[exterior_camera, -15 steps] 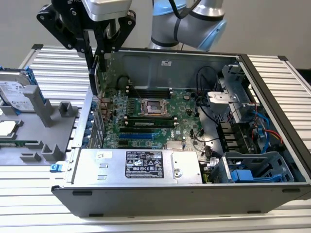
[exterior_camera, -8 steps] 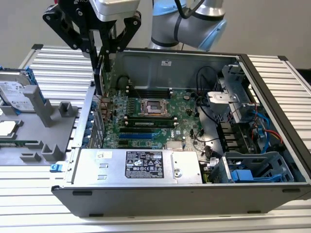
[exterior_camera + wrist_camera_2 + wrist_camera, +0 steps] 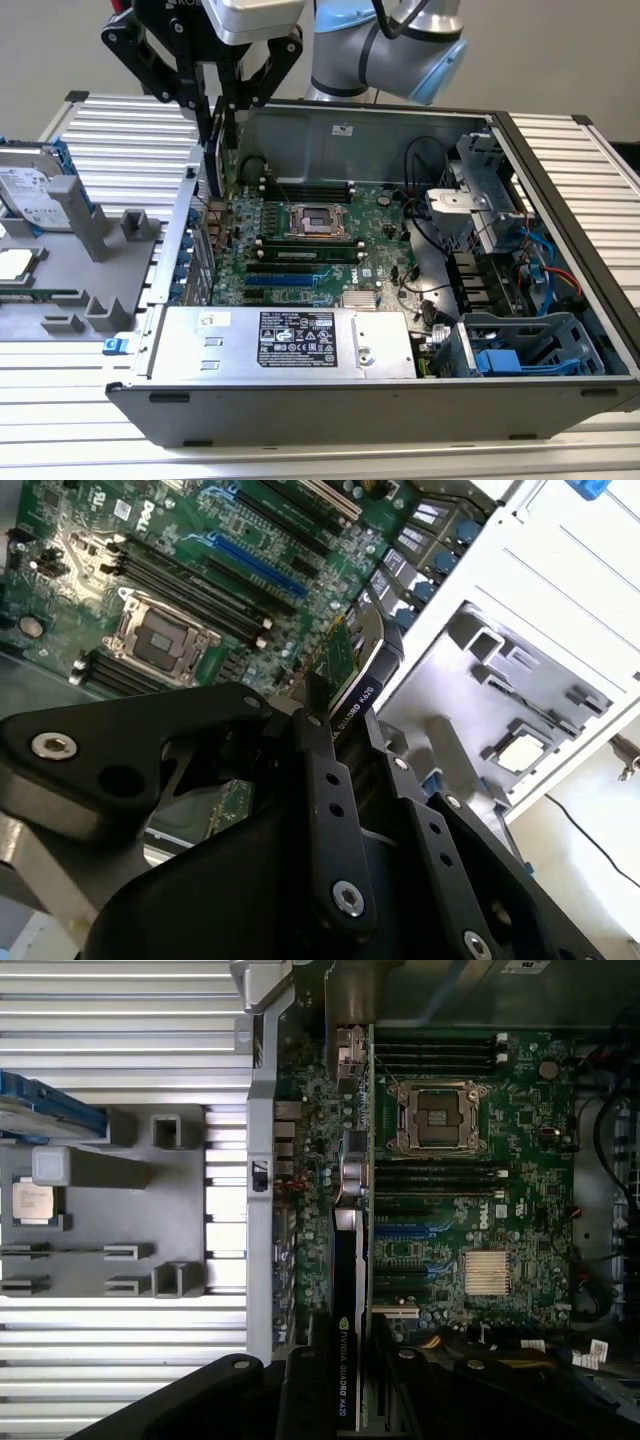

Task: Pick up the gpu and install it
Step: 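Pick up the gpu and move the gpu toward the slot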

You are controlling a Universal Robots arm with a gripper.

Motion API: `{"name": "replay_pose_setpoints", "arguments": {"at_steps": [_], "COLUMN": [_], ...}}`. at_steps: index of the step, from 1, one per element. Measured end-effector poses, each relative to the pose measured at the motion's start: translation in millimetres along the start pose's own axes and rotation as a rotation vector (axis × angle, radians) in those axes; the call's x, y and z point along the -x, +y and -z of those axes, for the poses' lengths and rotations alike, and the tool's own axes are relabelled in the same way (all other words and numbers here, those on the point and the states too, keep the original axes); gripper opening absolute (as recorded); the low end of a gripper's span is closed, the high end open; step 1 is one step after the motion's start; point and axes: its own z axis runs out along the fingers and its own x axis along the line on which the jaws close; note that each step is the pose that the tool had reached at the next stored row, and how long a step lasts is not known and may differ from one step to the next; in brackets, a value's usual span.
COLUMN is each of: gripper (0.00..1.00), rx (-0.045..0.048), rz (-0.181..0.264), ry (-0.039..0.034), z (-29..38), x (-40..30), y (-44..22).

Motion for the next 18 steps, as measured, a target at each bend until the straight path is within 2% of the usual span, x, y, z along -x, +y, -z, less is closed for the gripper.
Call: {"name": "replay_pose_setpoints", "arguments": {"at_steps": [18], "gripper": [0.00], "rx": [-0.0001], "rz": [0.000], "ry": [0.0001], "z": [-0.1], "x": [19.1], "y": [0.3]}}
